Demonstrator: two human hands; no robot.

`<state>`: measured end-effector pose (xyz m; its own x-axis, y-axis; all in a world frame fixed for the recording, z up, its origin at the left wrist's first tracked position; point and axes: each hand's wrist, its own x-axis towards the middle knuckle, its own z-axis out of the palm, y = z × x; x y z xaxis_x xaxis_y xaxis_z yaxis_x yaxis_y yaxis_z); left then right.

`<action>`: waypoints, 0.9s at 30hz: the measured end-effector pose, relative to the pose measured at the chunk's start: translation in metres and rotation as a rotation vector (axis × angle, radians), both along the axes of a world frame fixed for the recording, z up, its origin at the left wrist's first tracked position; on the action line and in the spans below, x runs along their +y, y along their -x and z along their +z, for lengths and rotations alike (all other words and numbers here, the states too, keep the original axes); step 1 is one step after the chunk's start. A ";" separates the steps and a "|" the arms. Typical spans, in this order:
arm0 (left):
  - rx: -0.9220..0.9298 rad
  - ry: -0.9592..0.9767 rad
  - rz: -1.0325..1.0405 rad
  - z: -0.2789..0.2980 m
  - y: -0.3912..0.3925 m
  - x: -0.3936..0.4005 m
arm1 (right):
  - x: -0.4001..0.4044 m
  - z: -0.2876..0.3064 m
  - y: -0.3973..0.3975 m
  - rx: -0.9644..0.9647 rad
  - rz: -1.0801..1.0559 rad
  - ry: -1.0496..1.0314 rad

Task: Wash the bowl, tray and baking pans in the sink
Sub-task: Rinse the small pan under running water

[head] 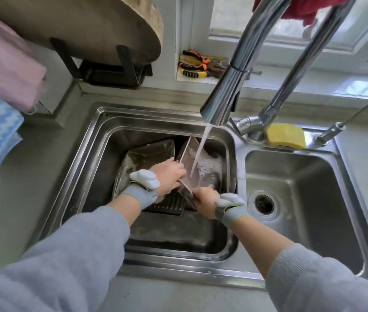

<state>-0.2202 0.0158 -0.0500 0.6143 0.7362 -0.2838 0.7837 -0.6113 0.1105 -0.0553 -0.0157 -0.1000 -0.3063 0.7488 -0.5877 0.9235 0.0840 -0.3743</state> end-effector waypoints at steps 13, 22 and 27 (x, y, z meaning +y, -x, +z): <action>-0.316 0.190 0.502 0.082 -0.004 0.023 | 0.041 0.119 -0.048 0.417 -0.381 -0.220; -0.790 0.436 0.860 0.087 -0.037 0.019 | 0.079 0.125 -0.066 0.443 -0.374 -0.307; -0.935 0.528 1.138 0.081 -0.052 0.020 | 0.080 0.117 -0.047 0.412 -0.402 -0.322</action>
